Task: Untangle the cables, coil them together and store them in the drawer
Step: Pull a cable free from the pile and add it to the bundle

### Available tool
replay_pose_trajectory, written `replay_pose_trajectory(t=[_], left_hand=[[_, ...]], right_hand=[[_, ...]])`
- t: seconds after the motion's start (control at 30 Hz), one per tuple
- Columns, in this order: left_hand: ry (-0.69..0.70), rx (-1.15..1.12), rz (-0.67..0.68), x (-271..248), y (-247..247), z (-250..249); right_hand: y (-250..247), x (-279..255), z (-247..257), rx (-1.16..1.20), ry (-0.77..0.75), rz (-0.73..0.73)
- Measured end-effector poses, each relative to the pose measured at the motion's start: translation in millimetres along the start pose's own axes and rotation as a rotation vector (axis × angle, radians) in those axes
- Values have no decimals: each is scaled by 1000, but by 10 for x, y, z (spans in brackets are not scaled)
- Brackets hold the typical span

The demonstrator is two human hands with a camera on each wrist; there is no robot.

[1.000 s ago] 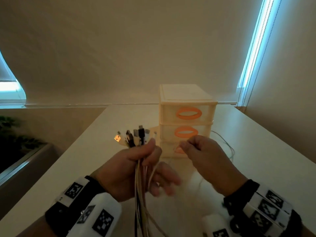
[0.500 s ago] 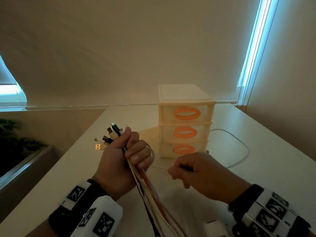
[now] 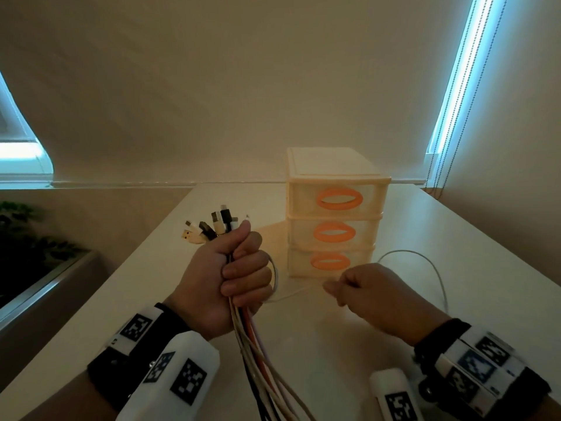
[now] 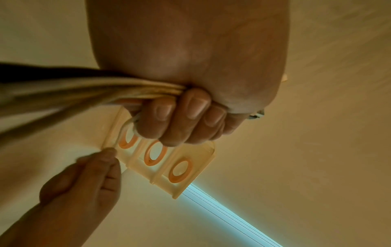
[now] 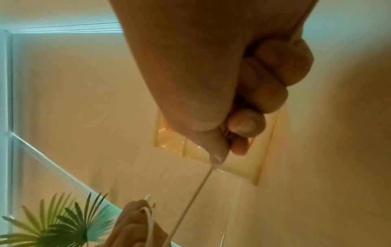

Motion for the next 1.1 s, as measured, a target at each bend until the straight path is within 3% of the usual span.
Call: replay_pose_trajectory(t=[0.2,0.33,0.4,0.5,0.6,0.7,0.8,0.9,1.0,1.1], left_hand=[[-233,130,-4,-21,4,331],[-262,283,-62,-15,-142,407],[-208,328,-94,-3,-186,349],[-16,268,-123,30,-130,128],[210,135,-226,8,-150,-118],[345,-37,-278,-56,-251,-242],[245,-139,-131,-11,-182,-172],[140,-46,-26,31,-78,-70],[60,-25,12,33,-51,18],[25,-19,34,18,3,27]], right_hand=[[241,57,54,735,180,84],[234,101,202,912,192,-27],[94,67,317,890,115,-127],[-140,-111,711,644,-164,-177],[66,-340,1119,339,-418,40],[254,-291,991,151,-465,161],[70,-33,575,91,-356,70],[20,70,240,26,-237,15],[21,-18,281,29,-271,-59],[-64,-75,327,213,-290,-94]])
Point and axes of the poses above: each hand's wrist, its own x-axis towards the middle knuckle, its own y-axis out of the palm, z = x × y, the point moved 10 cm from there along x, towards the middle knuckle, and after that the axes turned 9 degrees about -x, right-handed, at the moved point
